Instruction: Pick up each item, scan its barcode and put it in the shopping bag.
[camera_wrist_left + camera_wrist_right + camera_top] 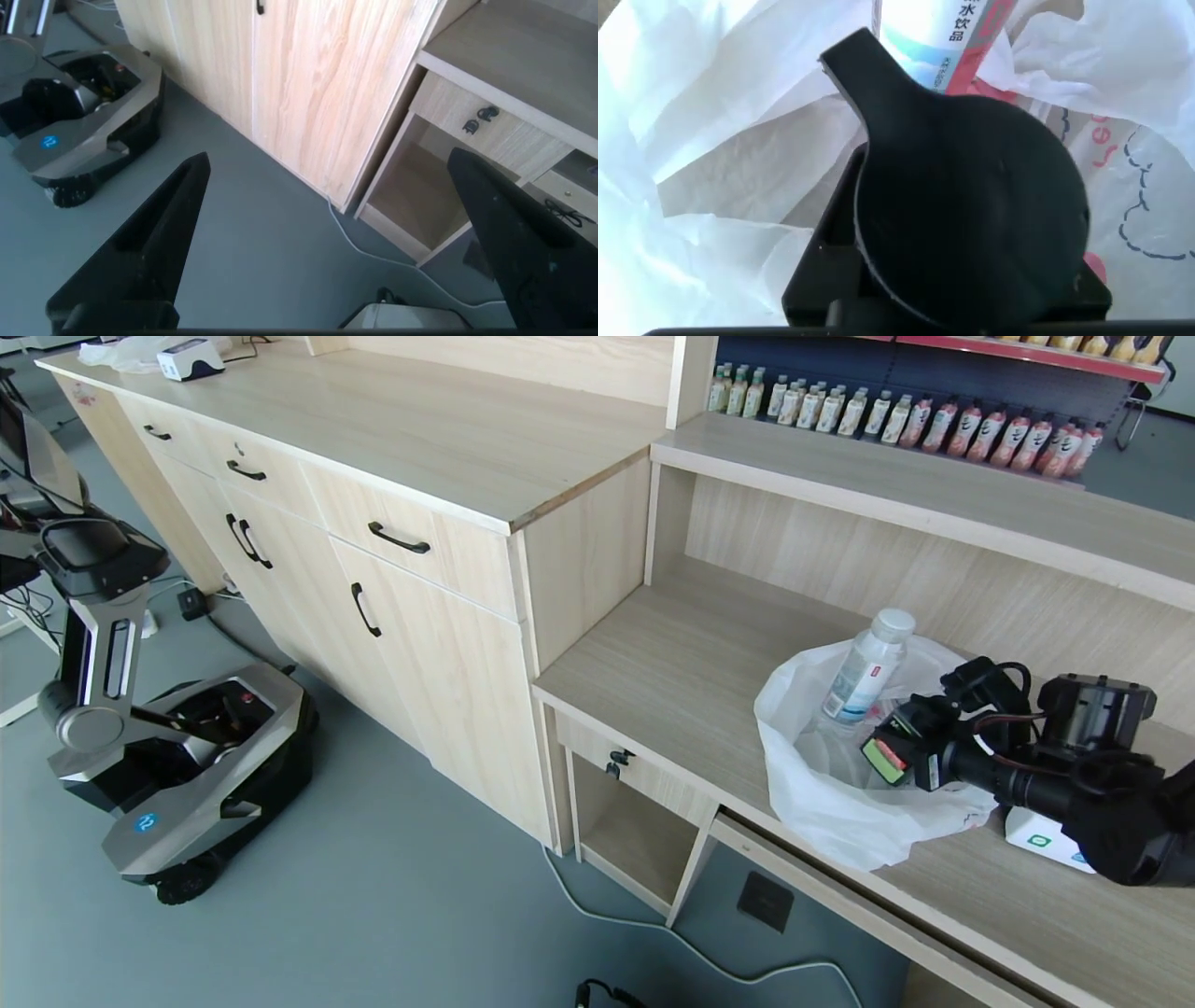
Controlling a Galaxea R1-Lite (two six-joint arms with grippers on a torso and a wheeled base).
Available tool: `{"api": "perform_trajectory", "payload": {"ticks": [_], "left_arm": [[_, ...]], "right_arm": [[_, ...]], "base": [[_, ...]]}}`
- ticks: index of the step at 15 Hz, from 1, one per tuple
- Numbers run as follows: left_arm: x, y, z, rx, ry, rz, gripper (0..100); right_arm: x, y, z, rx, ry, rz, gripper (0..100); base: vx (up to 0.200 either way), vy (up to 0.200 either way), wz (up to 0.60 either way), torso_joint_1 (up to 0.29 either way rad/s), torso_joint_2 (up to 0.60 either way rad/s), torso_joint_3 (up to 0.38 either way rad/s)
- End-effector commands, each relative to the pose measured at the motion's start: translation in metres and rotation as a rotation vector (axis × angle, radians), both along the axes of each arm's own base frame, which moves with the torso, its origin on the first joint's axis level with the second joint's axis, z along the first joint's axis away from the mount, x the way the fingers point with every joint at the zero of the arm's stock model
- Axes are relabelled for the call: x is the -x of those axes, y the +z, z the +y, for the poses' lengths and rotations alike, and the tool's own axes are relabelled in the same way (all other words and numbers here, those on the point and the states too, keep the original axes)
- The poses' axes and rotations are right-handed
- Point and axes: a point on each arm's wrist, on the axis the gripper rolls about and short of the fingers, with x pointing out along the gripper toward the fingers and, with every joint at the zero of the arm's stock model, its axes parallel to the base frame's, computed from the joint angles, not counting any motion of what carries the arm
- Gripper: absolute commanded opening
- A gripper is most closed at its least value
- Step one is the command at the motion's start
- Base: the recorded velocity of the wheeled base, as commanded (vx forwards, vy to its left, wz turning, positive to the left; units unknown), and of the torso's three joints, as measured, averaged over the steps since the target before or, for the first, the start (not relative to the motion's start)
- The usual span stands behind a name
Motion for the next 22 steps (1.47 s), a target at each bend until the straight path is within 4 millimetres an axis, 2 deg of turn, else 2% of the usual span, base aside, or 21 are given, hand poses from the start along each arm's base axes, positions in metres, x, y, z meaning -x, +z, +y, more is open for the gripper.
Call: {"api": "perform_trajectory", "payload": {"ticks": [1, 10, 11, 13, 15, 17, 20, 21, 22], "left_arm": [[0.000, 0.000, 0.000, 0.001, 0.000, -0.001, 100], [0.000, 0.000, 0.000, 0.001, 0.000, -0.001, 100], [0.000, 0.000, 0.000, 0.001, 0.000, -0.001, 100], [0.000, 0.000, 0.000, 0.001, 0.000, -0.001, 100], [0.000, 0.000, 0.000, 0.001, 0.000, -0.001, 100], [0.000, 0.000, 0.000, 0.001, 0.000, -0.001, 100], [0.000, 0.000, 0.000, 0.001, 0.000, -0.001, 100], [0.000, 0.000, 0.000, 0.001, 0.000, -0.001, 100], [0.000, 0.000, 0.000, 0.001, 0.000, -0.001, 100]], "right_arm": [[-0.009, -0.016, 0.007, -0.004, 0.025, 0.037, 0], [-0.012, -0.026, 0.011, -0.003, 0.036, 0.065, 0], [-0.012, -0.026, 0.011, -0.005, 0.036, 0.064, 100], [-0.011, -0.014, 0.011, -0.007, 0.035, 0.034, 100], [-0.003, 0.007, 0.012, -0.026, 0.030, -0.011, 100], [0.022, 0.044, 0.008, -0.044, 0.009, -0.066, 100], [0.066, 0.076, -0.009, -0.035, -0.071, -0.103, 100], [0.072, 0.079, -0.011, -0.032, -0.080, -0.107, 100], [0.095, 0.094, -0.014, -0.024, -0.106, -0.131, 100]], "base": [[0.000, 0.000, 0.00, 0.000, 0.00, 0.000], [0.000, 0.000, 0.00, 0.000, 0.00, 0.000], [0.000, 0.000, 0.00, 0.000, 0.00, 0.000], [0.000, 0.000, 0.00, 0.000, 0.00, 0.000], [0.000, 0.000, 0.00, 0.000, 0.00, 0.000], [0.000, 0.000, 0.00, 0.000, 0.00, 0.000], [0.000, 0.000, 0.00, 0.000, 0.00, 0.000], [0.000, 0.000, 0.00, 0.000, 0.00, 0.000], [0.000, 0.000, 0.00, 0.000, 0.00, 0.000]]}}
